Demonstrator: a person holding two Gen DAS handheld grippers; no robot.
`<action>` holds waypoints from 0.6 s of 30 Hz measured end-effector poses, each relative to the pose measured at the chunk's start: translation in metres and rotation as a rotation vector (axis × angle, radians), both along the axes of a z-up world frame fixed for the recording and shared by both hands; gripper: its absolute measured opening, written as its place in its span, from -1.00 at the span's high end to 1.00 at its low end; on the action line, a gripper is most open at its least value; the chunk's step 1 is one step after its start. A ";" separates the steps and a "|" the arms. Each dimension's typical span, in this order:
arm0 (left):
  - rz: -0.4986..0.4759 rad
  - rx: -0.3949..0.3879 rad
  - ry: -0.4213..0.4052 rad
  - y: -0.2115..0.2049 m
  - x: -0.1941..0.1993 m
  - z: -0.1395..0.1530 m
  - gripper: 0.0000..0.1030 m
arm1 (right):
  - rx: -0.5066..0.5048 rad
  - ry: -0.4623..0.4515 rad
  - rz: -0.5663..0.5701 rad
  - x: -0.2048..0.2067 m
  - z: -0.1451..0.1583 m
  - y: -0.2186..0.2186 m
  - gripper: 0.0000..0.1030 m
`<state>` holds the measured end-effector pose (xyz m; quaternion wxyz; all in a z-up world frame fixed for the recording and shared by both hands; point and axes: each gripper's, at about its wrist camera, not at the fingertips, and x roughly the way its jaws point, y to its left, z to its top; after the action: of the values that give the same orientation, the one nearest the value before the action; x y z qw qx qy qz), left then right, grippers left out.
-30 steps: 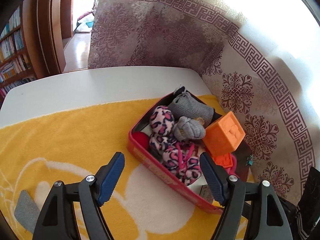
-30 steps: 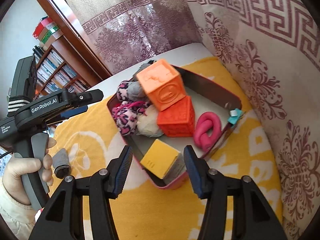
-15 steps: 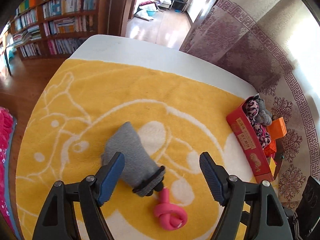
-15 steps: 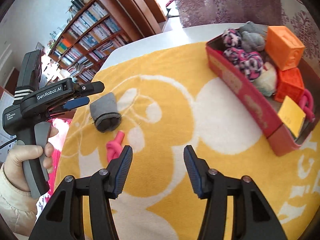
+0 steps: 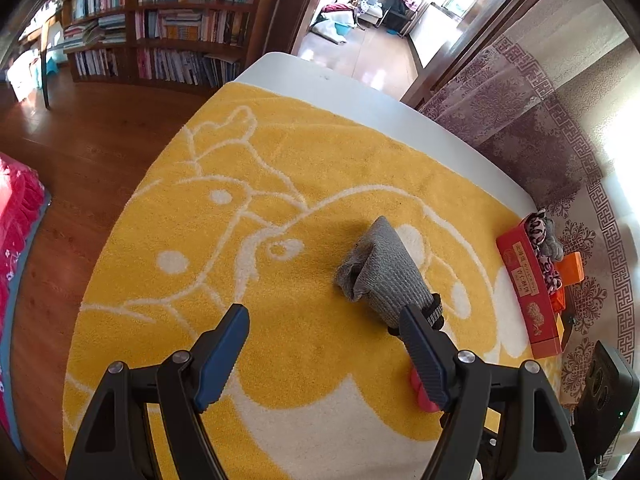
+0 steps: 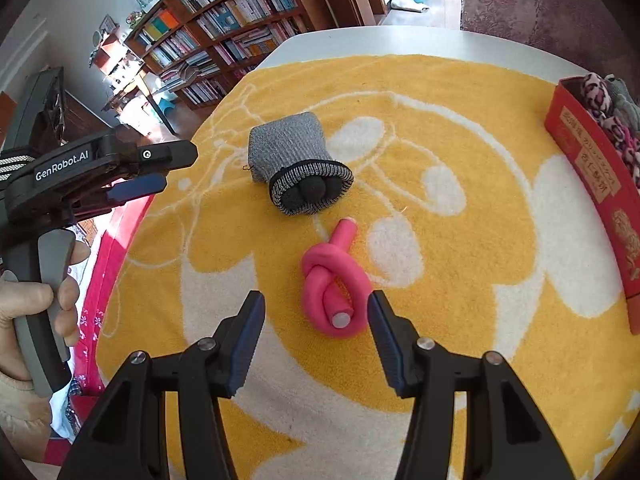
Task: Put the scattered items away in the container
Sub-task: 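Move both tools back toward the last sock and pink knot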
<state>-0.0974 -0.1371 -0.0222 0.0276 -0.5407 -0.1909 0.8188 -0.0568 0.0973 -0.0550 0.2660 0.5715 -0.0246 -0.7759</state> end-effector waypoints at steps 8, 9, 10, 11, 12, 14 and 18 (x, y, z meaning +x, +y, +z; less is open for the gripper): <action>-0.030 0.026 0.000 0.000 0.001 -0.002 -0.53 | 0.030 -0.005 -0.013 -0.002 -0.001 -0.004 -0.12; -0.036 0.028 0.001 0.001 0.001 -0.002 -0.53 | 0.034 -0.004 -0.014 -0.002 -0.001 -0.004 -0.12; -0.042 0.029 0.001 0.003 0.000 -0.002 -0.53 | 0.037 -0.004 -0.015 -0.002 -0.001 -0.005 -0.12; -0.046 0.029 0.002 0.004 0.000 -0.002 -0.53 | 0.040 -0.005 -0.016 -0.002 -0.001 -0.005 -0.12; -0.050 0.030 0.001 0.005 -0.001 -0.002 -0.53 | 0.043 -0.006 -0.016 -0.002 0.000 -0.004 -0.12; -0.057 0.033 -0.002 0.007 -0.002 -0.003 -0.53 | 0.052 -0.007 -0.014 -0.003 -0.002 -0.005 -0.12; -0.062 0.036 -0.004 0.008 -0.003 -0.005 -0.53 | 0.084 -0.011 -0.010 -0.005 -0.008 -0.007 -0.12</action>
<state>-0.0999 -0.1286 -0.0270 0.0623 -0.5476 -0.1886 0.8128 -0.0617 0.0903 -0.0632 0.2380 0.5862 0.0036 -0.7744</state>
